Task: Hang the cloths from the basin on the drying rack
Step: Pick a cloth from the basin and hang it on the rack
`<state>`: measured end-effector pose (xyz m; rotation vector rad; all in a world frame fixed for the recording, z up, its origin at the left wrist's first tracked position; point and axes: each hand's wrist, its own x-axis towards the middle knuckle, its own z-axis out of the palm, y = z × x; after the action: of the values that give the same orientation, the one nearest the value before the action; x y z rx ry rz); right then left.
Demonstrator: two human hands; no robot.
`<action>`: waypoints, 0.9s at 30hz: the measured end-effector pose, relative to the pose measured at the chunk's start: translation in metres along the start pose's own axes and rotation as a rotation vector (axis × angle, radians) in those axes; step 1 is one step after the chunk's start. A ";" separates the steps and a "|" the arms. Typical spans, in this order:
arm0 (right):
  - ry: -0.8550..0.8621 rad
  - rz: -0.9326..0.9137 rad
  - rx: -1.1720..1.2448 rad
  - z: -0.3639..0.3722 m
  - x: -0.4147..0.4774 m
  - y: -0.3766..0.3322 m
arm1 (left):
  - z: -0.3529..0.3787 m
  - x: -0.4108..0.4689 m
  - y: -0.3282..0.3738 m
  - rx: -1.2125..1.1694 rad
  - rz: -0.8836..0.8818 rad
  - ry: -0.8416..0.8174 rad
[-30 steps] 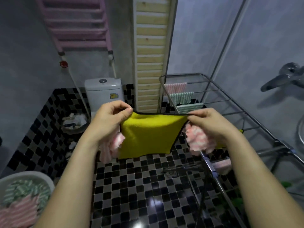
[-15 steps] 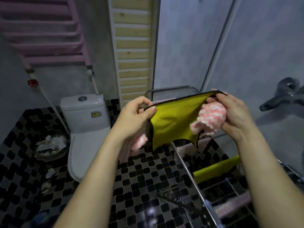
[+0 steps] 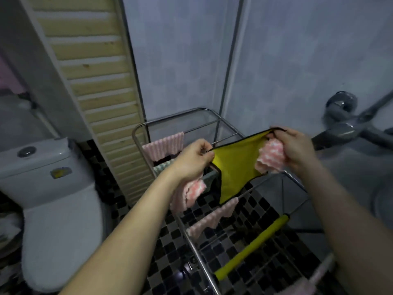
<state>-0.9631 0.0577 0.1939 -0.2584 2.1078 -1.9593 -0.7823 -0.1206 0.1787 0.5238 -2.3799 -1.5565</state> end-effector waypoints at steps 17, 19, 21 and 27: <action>0.274 0.109 -0.280 0.006 0.107 0.074 | 0.050 0.122 -0.069 -0.040 -0.315 -0.185; 0.304 0.082 -0.270 0.016 0.119 0.072 | 0.044 0.140 -0.075 -0.117 -0.361 -0.166; 0.279 0.060 -0.265 0.027 0.127 0.071 | 0.038 0.154 -0.083 -0.103 -0.379 -0.150; 0.076 0.255 -0.366 0.050 0.146 0.106 | 0.034 0.173 -0.125 0.149 -0.498 -0.033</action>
<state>-1.0824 -0.0250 0.0763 0.0209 2.4036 -1.4584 -0.9317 -0.2120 0.0528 1.2085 -2.5304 -1.5759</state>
